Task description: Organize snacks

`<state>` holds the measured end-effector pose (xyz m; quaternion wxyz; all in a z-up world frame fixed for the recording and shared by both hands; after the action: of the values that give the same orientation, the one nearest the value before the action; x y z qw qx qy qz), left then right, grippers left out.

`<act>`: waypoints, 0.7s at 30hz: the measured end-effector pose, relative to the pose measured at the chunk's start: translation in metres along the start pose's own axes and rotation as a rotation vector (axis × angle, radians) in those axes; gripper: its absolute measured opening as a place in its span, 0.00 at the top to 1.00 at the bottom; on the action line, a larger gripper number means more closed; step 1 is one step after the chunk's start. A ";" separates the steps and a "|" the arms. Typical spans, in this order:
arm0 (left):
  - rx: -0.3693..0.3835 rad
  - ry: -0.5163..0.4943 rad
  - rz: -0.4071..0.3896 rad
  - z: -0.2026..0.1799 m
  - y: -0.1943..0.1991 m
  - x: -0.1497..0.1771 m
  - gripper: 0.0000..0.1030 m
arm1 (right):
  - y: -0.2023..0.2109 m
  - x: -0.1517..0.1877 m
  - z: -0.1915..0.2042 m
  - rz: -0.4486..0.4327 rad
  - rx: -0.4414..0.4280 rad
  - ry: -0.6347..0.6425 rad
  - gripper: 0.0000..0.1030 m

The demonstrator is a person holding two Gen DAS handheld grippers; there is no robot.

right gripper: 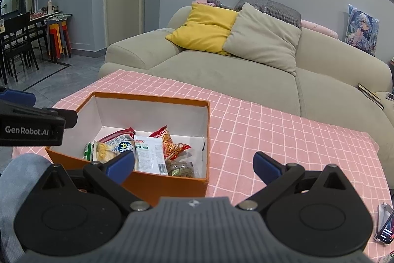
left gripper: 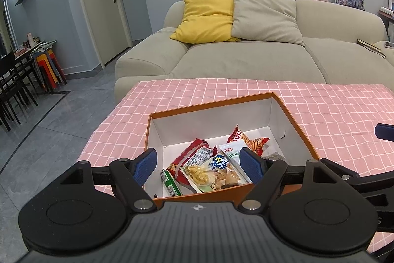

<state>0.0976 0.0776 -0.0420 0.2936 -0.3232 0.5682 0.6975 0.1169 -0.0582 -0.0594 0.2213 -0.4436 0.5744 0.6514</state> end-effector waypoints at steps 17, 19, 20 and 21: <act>0.007 -0.005 0.003 -0.001 0.003 0.001 0.13 | 0.002 -0.002 0.004 0.001 -0.004 0.010 0.04; 0.010 -0.006 0.005 -0.001 0.003 0.001 0.13 | 0.002 -0.002 0.004 0.004 -0.006 0.010 0.04; 0.012 -0.007 0.006 0.000 0.002 0.001 0.13 | 0.002 -0.002 0.004 0.004 -0.006 0.009 0.04; 0.012 -0.008 0.007 0.000 0.002 0.000 0.13 | 0.001 -0.002 0.004 0.004 -0.007 0.008 0.04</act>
<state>0.0955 0.0768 -0.0410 0.2954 -0.3169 0.5724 0.6962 0.1155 -0.0546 -0.0571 0.2162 -0.4458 0.5737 0.6522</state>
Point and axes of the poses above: each gripper's, at about its wrist camera, not at the fingertips, and y roughly against the way its jaws point, z to its left, x to its underside, the point moved 10 cm from there along -y, roughly the way its jaws point, and after that the axes turned 1 degree about -z, right-handed, at the moved point
